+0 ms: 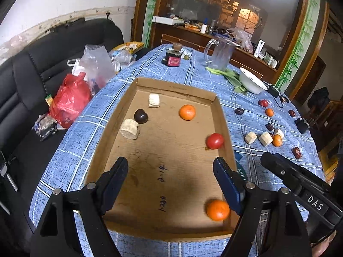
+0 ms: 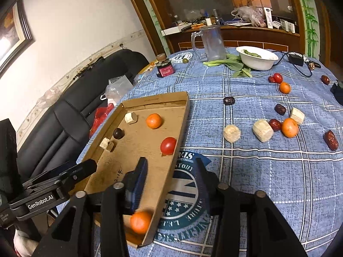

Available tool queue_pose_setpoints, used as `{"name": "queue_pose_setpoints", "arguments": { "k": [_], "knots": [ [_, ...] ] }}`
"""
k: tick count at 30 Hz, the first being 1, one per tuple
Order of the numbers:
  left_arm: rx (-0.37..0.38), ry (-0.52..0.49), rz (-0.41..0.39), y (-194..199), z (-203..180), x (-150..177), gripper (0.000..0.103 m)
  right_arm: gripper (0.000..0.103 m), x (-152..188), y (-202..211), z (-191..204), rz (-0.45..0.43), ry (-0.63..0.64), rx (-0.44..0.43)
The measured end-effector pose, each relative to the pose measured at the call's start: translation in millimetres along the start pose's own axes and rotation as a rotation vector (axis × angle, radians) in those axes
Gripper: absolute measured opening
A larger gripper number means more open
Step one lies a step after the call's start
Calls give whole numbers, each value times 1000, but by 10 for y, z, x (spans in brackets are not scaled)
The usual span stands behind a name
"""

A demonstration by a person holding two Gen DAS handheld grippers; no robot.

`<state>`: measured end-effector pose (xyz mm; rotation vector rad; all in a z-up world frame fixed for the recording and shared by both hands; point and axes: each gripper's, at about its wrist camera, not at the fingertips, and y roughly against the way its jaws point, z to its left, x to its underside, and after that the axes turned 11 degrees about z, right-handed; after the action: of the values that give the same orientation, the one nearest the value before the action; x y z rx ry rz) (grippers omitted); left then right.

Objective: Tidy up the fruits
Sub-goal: 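Withdraw both open tools from the box toward the remaining fruit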

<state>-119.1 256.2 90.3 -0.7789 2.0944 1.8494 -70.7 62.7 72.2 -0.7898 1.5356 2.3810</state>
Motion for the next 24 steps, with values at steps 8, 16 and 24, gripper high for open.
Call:
{"name": "queue_pose_setpoints", "arguments": {
  "k": [8, 16, 24],
  "knots": [
    [-114, -102, -89, 146, -381, 141, 81, 53, 131, 143, -97, -31, 1, 30],
    [-186, -188, -153, 212, -720, 247, 81, 54, 230, 265, -318, -50, -47, 40],
    [-205, -252, -162, 185, -983, 340, 81, 56, 333, 275, -547, -40, -97, 33]
  ]
}}
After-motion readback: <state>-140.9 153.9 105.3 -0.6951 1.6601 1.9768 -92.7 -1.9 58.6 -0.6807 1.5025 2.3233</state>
